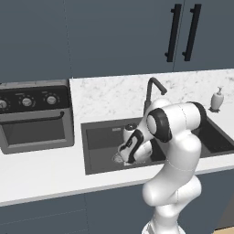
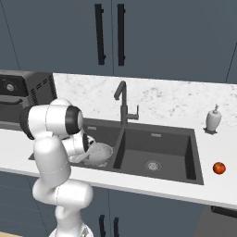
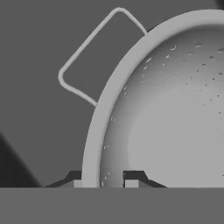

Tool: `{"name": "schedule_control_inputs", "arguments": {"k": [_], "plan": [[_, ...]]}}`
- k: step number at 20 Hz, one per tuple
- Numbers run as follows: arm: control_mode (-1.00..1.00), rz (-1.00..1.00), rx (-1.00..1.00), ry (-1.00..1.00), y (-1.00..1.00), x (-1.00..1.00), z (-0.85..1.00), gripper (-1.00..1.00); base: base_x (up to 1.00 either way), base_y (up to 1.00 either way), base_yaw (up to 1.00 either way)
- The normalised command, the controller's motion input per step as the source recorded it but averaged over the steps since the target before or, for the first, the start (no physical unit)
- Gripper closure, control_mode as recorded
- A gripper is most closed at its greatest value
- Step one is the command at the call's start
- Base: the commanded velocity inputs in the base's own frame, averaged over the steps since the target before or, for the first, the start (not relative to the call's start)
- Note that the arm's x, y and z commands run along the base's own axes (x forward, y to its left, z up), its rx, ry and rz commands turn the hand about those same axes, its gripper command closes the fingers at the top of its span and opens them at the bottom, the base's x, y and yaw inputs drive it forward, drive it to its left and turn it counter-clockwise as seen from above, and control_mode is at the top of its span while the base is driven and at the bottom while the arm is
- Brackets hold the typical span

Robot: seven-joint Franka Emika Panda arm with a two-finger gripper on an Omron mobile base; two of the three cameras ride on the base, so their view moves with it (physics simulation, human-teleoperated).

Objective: Put the colander in the sink, put the apple in the colander, and turn on the sink faucet and pour water over the colander.

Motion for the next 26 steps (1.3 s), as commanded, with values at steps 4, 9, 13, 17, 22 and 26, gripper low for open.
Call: {"name": "schedule_control_inputs", "arguments": {"k": [4, 9, 13, 17, 22, 26], "plan": [[-1.0, 0.0, 0.0, 0.0, -0.18, 0.23, 0.0, 1.0, 0.0, 0.0, 0.0], [-1.0, 0.13, 0.0, 0.0, -0.19, 0.13, 0.0, 1.0, 0.0, 0.0, 0.0], [-1.0, 0.21, 0.0, -0.01, -0.15, 0.0, 0.0, 1.0, 0.0, 0.0, 0.0], [-1.0, 0.15, 0.0, -0.02, -0.07, 0.09, 0.0, 1.0, 0.0, 0.0, 0.0], [-1.0, 0.1, 0.0, 0.0, -0.03, 0.0, 0.0, 1.0, 0.0, 0.0, 0.0], [-1.0, 0.0, 0.0, 0.0, -0.33, -0.03, 0.0, 1.0, 0.0, 0.0, 0.0]]}}
